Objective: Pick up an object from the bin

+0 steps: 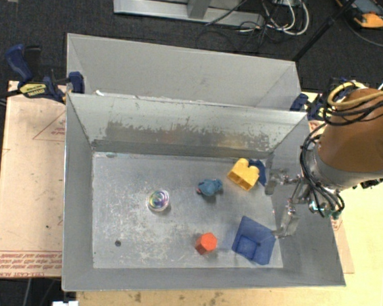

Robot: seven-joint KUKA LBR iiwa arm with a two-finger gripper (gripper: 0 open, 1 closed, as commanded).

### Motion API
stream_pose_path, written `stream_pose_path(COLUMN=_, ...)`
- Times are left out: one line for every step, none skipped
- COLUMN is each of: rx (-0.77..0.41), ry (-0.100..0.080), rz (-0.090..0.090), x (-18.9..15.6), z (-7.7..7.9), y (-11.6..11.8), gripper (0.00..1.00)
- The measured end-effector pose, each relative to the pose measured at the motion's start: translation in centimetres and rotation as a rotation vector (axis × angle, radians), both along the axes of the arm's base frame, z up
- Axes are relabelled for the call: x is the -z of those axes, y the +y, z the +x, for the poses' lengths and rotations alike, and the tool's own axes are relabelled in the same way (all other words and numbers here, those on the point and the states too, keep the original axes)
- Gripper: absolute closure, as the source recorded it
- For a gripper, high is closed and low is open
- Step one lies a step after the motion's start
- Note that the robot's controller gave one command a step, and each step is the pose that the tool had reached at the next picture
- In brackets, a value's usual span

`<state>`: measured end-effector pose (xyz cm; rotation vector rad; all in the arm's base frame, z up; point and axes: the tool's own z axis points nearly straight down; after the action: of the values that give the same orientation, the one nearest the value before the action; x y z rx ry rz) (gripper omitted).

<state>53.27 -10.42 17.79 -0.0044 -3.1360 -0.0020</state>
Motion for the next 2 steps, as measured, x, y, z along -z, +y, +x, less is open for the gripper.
stream_pose_path(rx=0.133, ry=-0.013, rz=0.0, x=11.0, z=-4.7, y=0.3, gripper=0.0)
stream_pose_path(rx=0.035, ry=-0.009, rz=0.0, x=7.7, z=-4.7, y=4.1, gripper=0.0)
